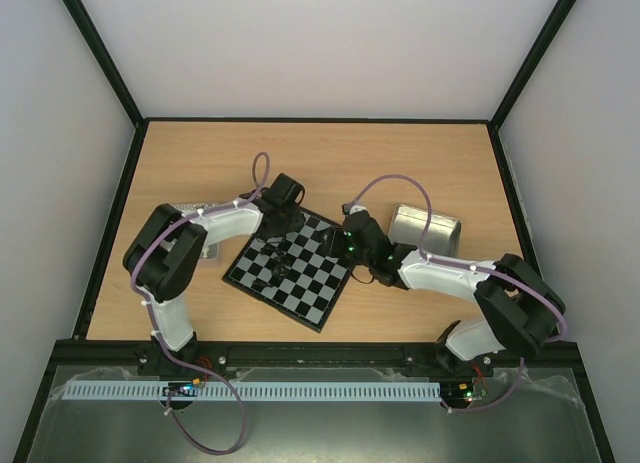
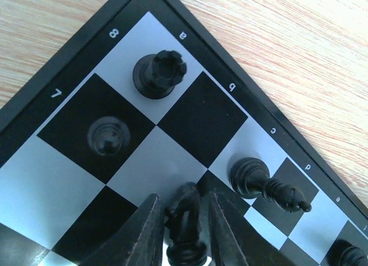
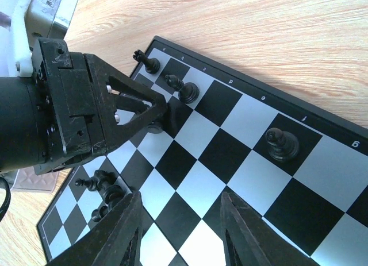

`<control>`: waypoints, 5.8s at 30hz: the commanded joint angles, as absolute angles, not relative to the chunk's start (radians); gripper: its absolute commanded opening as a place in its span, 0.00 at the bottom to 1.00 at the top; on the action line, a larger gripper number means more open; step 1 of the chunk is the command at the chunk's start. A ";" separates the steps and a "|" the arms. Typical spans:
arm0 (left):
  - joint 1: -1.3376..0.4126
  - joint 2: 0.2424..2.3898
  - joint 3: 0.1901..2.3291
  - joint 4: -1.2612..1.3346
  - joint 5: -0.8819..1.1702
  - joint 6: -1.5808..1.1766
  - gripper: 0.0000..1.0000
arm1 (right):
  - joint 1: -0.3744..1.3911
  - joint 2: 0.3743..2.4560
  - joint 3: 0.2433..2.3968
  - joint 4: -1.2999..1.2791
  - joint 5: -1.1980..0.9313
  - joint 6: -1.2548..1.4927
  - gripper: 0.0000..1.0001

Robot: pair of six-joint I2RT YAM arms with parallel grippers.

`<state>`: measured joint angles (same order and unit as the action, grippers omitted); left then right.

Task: Set up the chess pieces on the board
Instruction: Pick up the chess piece from the chessboard, then place the chess piece on the chessboard.

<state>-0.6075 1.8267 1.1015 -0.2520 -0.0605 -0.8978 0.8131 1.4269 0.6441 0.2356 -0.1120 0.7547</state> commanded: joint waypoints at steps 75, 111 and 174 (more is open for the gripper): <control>-0.764 1.182 0.714 0.208 0.744 -0.124 0.05 | 0.631 0.787 0.525 0.163 -0.715 0.792 0.50; -0.764 1.130 0.733 0.211 0.858 -0.117 0.05 | 0.643 0.856 0.568 0.130 -0.942 0.682 0.08; -0.606 1.235 0.692 -0.077 -0.056 -0.606 0.71 | 0.803 1.578 0.637 0.288 0.231 0.440 0.07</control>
<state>-0.6117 1.2324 0.7052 -0.0814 -0.0563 -0.6098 0.7944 1.5639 0.6197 0.2680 0.1799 0.4515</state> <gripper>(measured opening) 0.711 0.065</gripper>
